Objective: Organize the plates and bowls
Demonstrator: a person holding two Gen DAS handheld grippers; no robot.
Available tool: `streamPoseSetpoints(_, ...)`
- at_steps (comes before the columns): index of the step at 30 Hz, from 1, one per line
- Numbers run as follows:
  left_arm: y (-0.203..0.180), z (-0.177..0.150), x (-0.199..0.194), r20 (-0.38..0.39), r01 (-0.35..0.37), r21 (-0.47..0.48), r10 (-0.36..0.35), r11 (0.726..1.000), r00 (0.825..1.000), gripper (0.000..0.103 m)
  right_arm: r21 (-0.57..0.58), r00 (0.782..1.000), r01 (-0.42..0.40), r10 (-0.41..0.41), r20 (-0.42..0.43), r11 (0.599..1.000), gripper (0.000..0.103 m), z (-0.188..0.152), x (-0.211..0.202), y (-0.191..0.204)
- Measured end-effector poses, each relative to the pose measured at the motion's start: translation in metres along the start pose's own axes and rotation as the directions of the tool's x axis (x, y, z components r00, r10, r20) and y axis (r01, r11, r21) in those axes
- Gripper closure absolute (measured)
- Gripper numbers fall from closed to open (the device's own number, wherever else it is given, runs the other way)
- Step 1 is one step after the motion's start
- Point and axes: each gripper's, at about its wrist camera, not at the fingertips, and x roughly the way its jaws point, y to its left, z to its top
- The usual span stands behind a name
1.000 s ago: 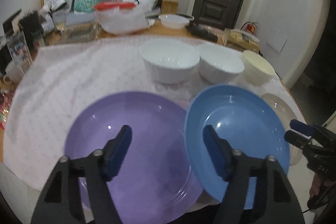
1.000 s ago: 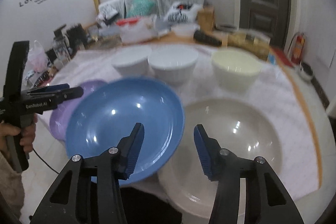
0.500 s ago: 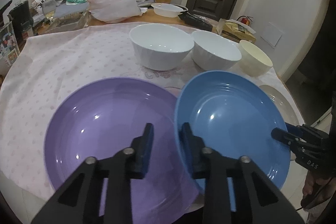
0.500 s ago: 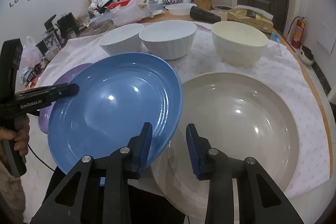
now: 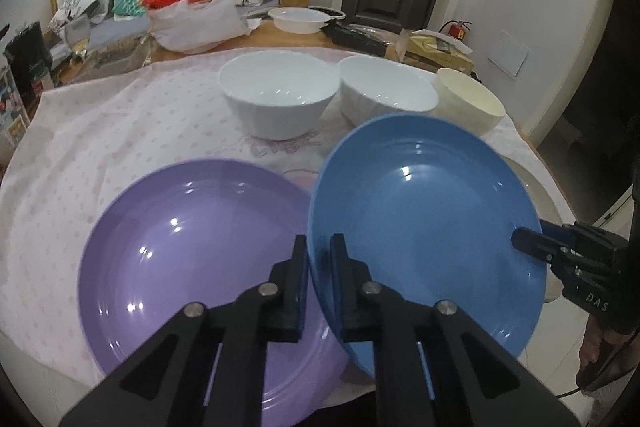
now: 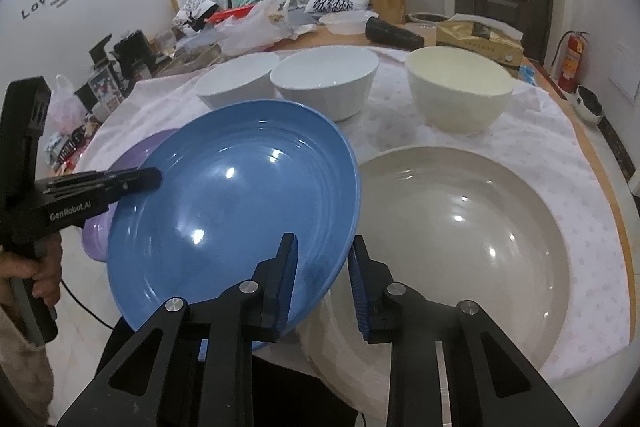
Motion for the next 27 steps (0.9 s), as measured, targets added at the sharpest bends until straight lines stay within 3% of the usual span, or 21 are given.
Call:
streamPoseSetpoints(8,-0.052,0.024,0.001,-0.007,0.069,0.087,-0.068,0.994,0.998,0.095,0.047,0.995,0.085,-0.087,0.048,0.995,0.083,-0.001,-0.029,-0.038)
streamPoseSetpoints(12,-0.09,0.035,0.01,-0.042,0.103,0.159,-0.097,0.982,0.994,0.095,0.079,0.989,0.144,-0.147,0.028,0.986,0.083,-0.005,-0.04,-0.069)
streamPoseSetpoints(20,-0.139,0.036,0.045,-0.162,0.094,0.288,-0.048,0.953,0.986,0.094,0.056,0.973,0.219,-0.213,-0.085,0.974,0.083,-0.013,-0.038,-0.11)
streamPoseSetpoints(27,-0.151,0.037,0.056,-0.199,0.055,0.348,0.016,0.936,0.98,0.093,-0.034,0.952,0.267,-0.269,-0.146,0.963,0.083,-0.014,-0.023,-0.108)
